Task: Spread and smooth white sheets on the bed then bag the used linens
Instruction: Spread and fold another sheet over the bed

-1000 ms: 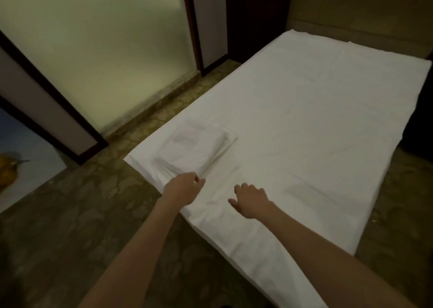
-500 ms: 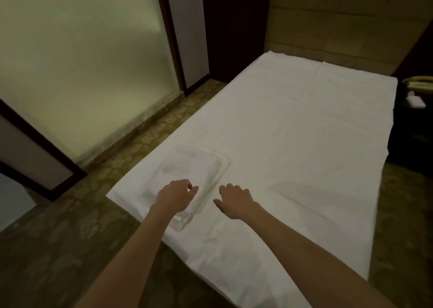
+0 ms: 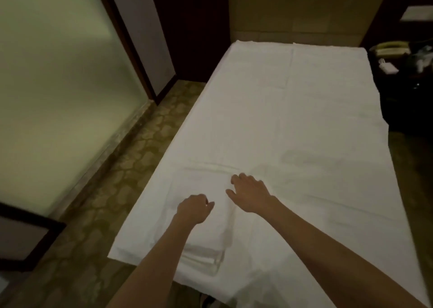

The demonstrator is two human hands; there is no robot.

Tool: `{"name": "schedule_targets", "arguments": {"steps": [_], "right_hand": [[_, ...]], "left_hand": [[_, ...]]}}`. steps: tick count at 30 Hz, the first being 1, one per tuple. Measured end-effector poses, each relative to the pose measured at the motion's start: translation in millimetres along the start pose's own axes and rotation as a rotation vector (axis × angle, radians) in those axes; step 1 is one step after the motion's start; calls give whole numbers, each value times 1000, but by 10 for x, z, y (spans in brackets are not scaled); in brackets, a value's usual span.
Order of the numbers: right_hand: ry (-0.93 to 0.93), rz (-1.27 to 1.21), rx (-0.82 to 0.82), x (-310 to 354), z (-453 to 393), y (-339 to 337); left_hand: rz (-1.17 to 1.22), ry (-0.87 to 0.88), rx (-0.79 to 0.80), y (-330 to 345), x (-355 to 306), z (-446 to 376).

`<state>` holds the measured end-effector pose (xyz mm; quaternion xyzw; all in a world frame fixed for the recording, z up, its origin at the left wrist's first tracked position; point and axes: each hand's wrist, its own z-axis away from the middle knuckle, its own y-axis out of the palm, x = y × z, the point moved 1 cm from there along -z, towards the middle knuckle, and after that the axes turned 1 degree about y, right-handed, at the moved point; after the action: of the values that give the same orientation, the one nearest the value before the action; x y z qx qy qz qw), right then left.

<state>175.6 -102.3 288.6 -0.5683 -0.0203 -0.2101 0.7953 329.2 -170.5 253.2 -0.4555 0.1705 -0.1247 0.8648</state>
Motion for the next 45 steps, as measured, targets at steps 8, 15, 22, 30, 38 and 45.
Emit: {"name": "schedule_targets", "arguments": {"steps": [8,15,22,30,38,45], "right_hand": [[282,-146,276,242,-713,1301],[458,-378,271,145,-1408,2322],[892,-927,-33,-257,-1603,2998],[803,-1486,46,-296,-1606,3246],[563,-1351,-175,-332,-1517,3012],[540,-1224,-390,-1353,-936,2201]], "left_hand": [[23,-8,78,121,964,-1104],[274,-221,74,970,1679,-1953],[742,-446,-55,1537,2308,-2458],[1029,-318,208,1583,2398,-2370],[939,-61,-28,1232,1875,-1926],[1001,117,-36,1060,622,-1736]]}}
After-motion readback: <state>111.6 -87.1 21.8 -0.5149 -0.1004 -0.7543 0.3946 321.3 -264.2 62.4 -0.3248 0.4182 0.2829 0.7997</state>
